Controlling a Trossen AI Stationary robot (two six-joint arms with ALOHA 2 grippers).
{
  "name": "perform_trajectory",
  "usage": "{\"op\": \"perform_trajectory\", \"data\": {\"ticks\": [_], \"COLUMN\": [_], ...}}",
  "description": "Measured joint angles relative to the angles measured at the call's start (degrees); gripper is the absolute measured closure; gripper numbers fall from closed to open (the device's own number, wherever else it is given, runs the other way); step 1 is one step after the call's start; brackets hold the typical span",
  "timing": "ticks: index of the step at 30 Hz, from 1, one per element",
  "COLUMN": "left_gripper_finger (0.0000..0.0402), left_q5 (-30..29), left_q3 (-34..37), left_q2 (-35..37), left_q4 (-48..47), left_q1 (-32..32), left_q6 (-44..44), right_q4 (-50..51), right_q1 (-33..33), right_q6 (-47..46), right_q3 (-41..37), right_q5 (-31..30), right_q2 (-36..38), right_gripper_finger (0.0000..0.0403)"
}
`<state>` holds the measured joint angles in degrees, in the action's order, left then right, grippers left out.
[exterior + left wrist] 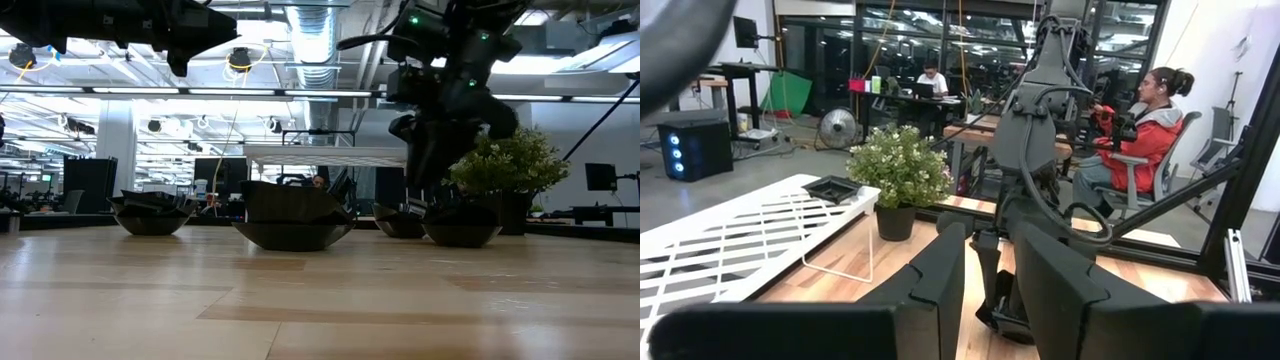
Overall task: Pick & Place Mini shaped plates
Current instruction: Stack the black square plate on top of the black square plate on the shelf
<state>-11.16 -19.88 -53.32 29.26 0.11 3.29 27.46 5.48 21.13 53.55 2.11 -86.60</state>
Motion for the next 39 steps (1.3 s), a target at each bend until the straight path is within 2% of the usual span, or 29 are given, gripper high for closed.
{"op": "perform_trajectory", "data": {"ticks": [24,35,39], "left_gripper_finger": [0.0309,0.0309,0.0309], "left_q5": [-0.2,-0.2,-0.2], "left_q3": [0.0,0.0,0.0], "left_q2": [0.0,0.0,0.0], "left_q4": [0.2,0.2,0.2], "left_q1": [0.0,0.0,0.0], "left_q6": [0.0,0.0,0.0], "right_q4": [-0.7,-0.5,-0.4], "right_q1": [0.0,0.0,0.0], "right_q6": [1.9,2.0,2.4], "right_q3": [-0.1,-0.1,-0.1], "right_q5": [0.6,0.4,-2.0], "right_q2": [-4.5,-4.5,-4.5], "right_gripper_finger": [0.0283,0.0315,0.0328]}}
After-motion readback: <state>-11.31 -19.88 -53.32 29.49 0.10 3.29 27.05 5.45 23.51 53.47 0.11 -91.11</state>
